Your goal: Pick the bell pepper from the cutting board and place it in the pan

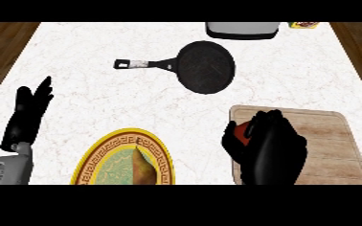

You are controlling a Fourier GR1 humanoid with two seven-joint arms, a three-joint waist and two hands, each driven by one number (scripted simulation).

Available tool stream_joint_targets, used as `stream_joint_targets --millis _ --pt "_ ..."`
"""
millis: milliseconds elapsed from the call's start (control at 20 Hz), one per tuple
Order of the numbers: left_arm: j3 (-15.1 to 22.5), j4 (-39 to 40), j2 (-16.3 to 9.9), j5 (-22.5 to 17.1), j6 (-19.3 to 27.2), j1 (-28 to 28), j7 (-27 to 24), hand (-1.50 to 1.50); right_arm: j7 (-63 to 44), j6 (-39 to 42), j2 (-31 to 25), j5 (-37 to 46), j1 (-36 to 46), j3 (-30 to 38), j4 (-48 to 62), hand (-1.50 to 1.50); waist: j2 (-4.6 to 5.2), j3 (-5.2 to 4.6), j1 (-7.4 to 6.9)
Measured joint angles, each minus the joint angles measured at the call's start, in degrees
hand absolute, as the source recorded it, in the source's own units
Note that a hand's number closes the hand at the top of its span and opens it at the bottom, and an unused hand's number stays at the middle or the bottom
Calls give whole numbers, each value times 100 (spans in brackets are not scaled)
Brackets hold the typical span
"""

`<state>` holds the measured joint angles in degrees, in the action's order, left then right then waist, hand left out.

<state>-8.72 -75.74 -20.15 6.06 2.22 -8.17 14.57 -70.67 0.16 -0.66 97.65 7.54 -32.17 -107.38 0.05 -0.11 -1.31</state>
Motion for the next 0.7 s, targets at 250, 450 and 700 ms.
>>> stream_joint_targets --millis 250,450,700 --pt "10 64 21 -2 -27 -42 -77 0 -32 -248 7 -309 725 510 555 150 49 10 -97" --pt "98 67 102 56 3 -113 -84 0 12 -527 12 -678 1317 1033 1128 150 79 17 -166" --pt "105 62 125 55 1 -145 -99 0 190 -1024 19 -1130 1867 1789 2040 150 110 23 -241"
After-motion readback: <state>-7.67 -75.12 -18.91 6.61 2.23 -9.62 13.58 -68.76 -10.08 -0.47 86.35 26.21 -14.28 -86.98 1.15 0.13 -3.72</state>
